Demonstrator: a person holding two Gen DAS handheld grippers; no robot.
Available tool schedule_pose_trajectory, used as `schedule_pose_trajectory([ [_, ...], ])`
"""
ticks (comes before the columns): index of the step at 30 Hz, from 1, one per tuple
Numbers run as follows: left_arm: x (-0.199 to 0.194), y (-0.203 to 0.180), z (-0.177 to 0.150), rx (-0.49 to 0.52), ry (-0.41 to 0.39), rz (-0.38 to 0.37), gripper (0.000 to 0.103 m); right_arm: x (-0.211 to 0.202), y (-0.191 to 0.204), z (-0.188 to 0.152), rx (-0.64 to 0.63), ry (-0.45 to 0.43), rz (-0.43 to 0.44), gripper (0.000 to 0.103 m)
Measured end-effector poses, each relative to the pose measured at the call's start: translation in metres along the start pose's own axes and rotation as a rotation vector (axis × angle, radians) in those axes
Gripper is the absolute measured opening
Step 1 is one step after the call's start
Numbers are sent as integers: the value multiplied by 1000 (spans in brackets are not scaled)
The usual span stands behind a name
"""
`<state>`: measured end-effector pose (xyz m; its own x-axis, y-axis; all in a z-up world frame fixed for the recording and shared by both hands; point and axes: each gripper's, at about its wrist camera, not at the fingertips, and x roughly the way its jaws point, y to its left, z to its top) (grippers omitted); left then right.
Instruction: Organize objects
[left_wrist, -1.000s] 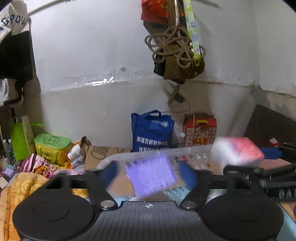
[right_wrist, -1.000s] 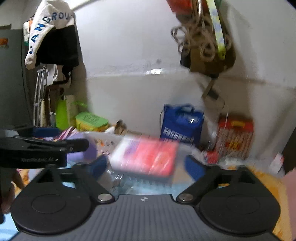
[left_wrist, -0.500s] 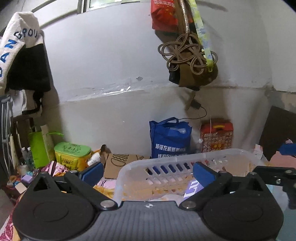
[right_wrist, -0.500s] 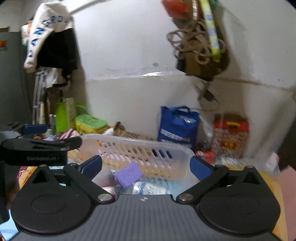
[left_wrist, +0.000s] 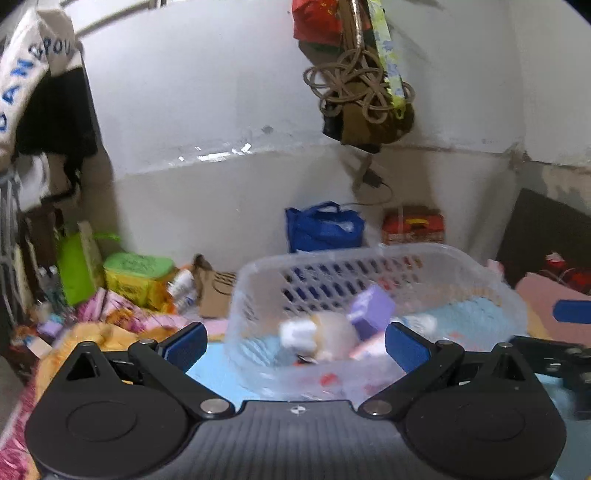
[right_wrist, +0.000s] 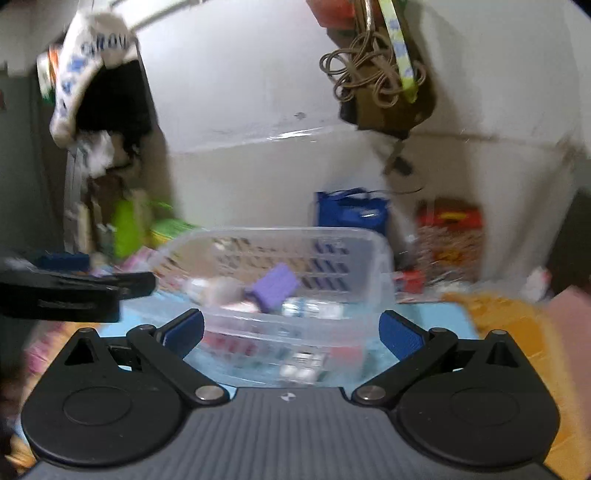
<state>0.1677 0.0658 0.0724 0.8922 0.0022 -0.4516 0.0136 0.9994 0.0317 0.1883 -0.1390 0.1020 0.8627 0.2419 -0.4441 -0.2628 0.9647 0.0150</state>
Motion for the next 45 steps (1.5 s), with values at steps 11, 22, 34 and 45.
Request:
schedule_pose_trajectory([
  [11,-2,-34,-10,22,3,8,103,0,-8,-11,36,7,-40,103],
  [22,1,-57,-12,37,10,14,103,-16,-29,-20,65,1,-49,103],
  [34,1,-49,-14,19,24,52,103,-14,-38,-20,78,15,-43,103],
  [45,0,-32,-15,-27,25,53,103,-7,-33,-19,65,39,-73,103],
])
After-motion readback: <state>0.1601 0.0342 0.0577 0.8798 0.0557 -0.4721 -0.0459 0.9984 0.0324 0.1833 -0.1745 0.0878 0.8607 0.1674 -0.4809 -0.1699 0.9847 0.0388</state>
